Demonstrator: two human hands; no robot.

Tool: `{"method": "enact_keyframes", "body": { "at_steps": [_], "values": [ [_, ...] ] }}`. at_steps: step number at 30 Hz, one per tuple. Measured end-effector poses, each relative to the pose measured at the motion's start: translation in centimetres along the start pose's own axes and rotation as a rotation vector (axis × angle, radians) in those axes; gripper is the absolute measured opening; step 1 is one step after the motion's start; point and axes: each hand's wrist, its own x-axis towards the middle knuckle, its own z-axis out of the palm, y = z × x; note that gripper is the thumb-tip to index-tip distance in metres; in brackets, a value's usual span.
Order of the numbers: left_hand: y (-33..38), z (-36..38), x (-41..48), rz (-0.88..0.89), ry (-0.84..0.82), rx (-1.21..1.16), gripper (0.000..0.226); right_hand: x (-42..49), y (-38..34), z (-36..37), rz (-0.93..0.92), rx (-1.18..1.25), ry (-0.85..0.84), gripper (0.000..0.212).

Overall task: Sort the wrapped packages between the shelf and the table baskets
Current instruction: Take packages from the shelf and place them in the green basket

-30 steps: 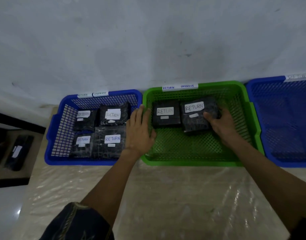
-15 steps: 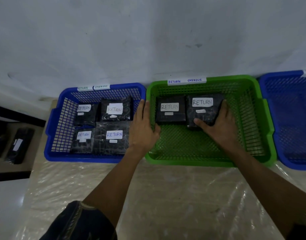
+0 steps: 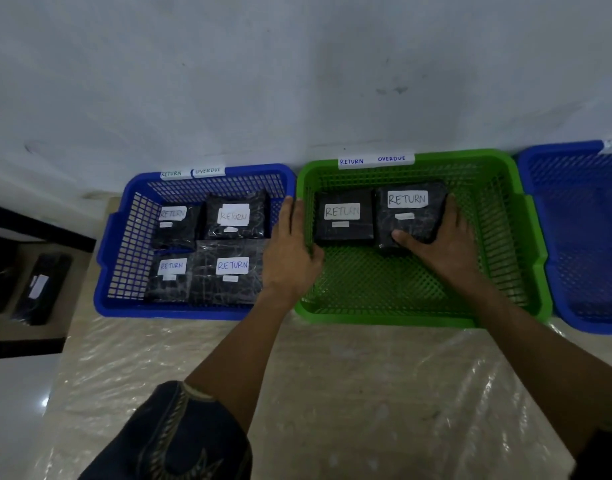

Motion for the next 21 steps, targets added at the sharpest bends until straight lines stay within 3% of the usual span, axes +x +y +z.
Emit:
{"method": "enact_keyframes", "body": {
  "at_steps": [6,14,21],
  "values": [
    [0.2,-0.2,-0.2,-0.013,-0.009,-0.023,0.081,0.4,-0.4,-1.1,0.123,0.213,-0.006,0.134],
    [0.1,-0.1,-0.2,-0.024,-0.036,-0.022,0.081,-1.7,1.8,-1.0,0.151,0.139,0.016,0.122],
    [0.1,-0.2,-0.1,-0.02,-0.043,-0.008,0.081,-0.4,-0.2,-1.1,0.068,0.028,-0.01,0.114]
  ]
}}
